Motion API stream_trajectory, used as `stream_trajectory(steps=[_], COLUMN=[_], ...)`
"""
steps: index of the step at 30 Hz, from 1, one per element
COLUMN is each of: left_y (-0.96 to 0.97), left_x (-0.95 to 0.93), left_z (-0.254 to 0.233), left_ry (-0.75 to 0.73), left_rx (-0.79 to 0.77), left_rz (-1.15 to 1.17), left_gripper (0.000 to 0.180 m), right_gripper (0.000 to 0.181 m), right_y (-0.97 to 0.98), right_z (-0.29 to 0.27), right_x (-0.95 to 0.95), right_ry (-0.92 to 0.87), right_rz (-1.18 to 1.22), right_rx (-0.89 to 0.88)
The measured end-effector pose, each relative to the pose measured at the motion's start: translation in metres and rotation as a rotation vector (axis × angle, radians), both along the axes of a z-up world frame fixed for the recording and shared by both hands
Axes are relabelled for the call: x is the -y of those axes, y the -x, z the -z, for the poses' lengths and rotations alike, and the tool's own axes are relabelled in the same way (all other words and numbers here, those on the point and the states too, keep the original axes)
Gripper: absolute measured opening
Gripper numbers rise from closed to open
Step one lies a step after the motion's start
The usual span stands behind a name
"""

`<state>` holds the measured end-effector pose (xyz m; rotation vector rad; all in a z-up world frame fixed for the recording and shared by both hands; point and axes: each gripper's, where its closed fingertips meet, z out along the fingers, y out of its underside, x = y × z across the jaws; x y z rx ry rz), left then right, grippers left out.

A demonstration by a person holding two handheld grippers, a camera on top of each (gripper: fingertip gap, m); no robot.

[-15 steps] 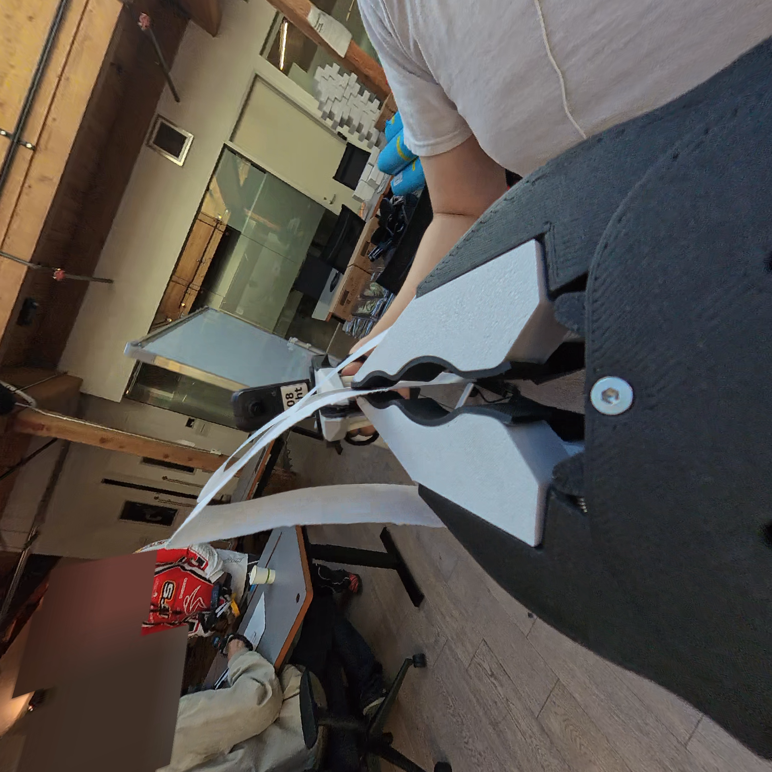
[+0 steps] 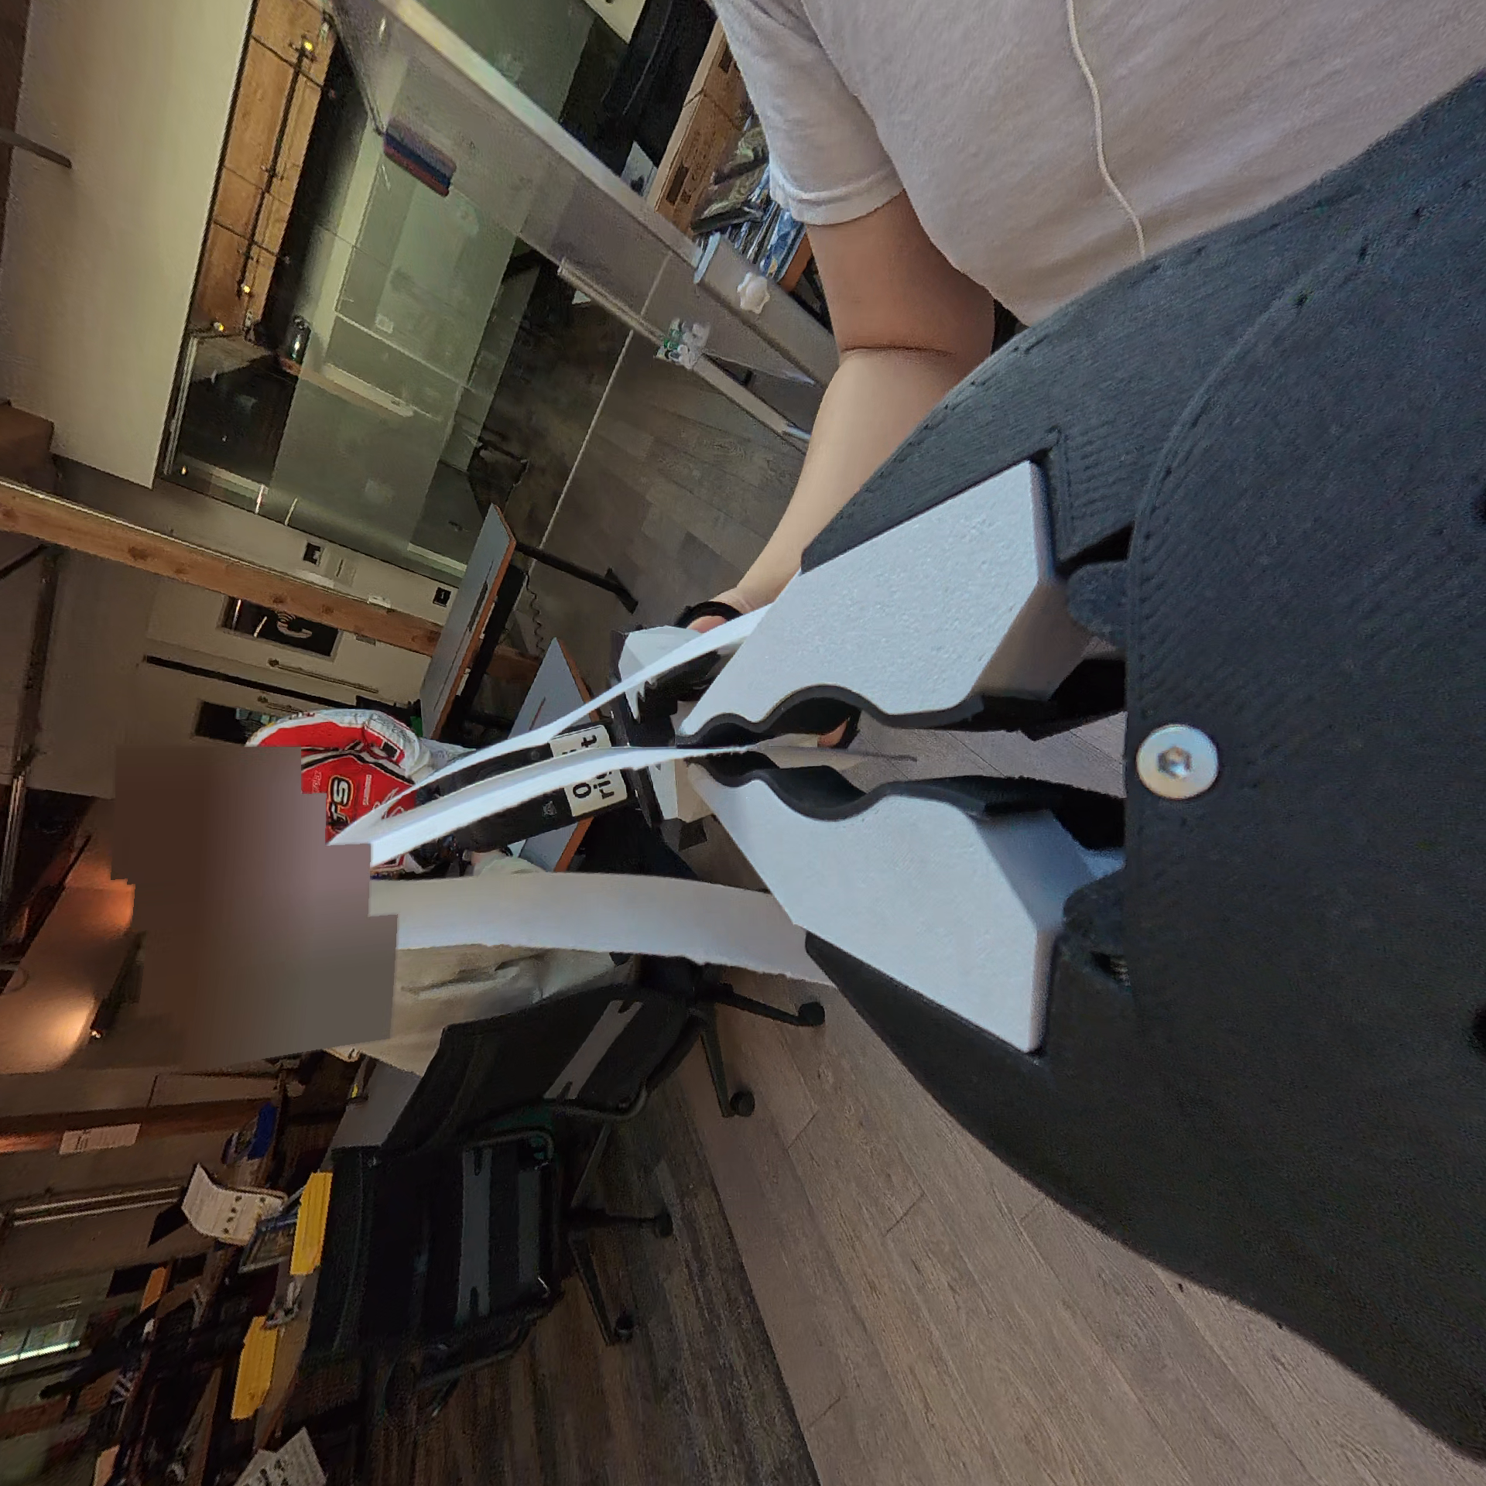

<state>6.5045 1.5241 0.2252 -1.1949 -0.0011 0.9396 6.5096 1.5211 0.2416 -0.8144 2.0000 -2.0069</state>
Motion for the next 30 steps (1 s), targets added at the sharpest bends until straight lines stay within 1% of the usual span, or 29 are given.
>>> stream_trajectory(steps=[3, 5, 8, 11, 12, 13, 16, 17, 19, 20, 23, 26, 28, 30], left_y=[-0.085, -0.151, -0.234, -0.323, -0.349, -0.373, -0.448, -0.475, -0.523, -0.544, -0.586, -0.624, -0.65, -0.677], left_x=[-0.025, -0.05, -0.091, -0.146, -0.162, -0.178, -0.228, -0.251, -0.3, -0.324, -0.392, -0.466, -0.522, -0.587], left_z=[-0.014, -0.02, -0.021, -0.002, 0.002, 0.001, -0.007, -0.006, 0.003, 0.002, 0.008, 0.017, 0.02, 0.02], left_ry=[0.017, 0.064, 0.123, 0.215, 0.226, 0.205, 0.175, 0.196, 0.256, 0.259, 0.285, 0.303, 0.303, 0.283], left_rx=[-0.075, -0.147, -0.2, -0.191, -0.181, -0.18, -0.227, -0.226, -0.166, -0.163, -0.176, -0.247, -0.34, -0.431], left_rz=[-0.025, 0.006, -0.061, -0.094, -0.138, -0.19, -0.295, -0.308, -0.308, -0.324, -0.444, -0.584, -0.663, -0.713], left_gripper=[0.013, 0.012, 0.008, 0.006, 0.007, 0.007, 0.007, 0.007, 0.008, 0.012, 0.014, 0.013, 0.013, 0.012], right_gripper=[0.0, 0.0, 0.0, 0.0, 0.0, 0.0, 0.0, 0.0, 0.0, 0.0, 0.0, 0.0, 0.0, 0.0], right_y=[-0.09, -0.147, -0.237, -0.323, -0.35, -0.379, -0.46, -0.483, -0.525, -0.544, -0.59, -0.63, -0.654, -0.678], right_z=[-0.006, -0.018, -0.023, -0.024, -0.023, -0.022, -0.009, -0.008, -0.005, 0.001, 0.007, 0.019, 0.02, 0.015], right_x=[-0.045, -0.071, -0.117, -0.162, -0.178, -0.195, -0.244, -0.258, -0.292, -0.313, -0.386, -0.48, -0.547, -0.614], right_ry=[0.001, 0.093, 0.214, 0.353, 0.397, 0.421, 0.416, 0.433, 0.439, 0.428, 0.411, 0.387, 0.468, 0.588], right_rz=[-0.056, -0.056, -0.087, -0.109, -0.116, -0.141, -0.223, -0.218, -0.24, -0.278, -0.369, -0.489, -0.498, -0.437], right_rx=[-0.057, -0.147, -0.265, -0.325, -0.331, -0.327, -0.33, -0.341, -0.35, -0.348, -0.333, -0.302, -0.302, -0.313])
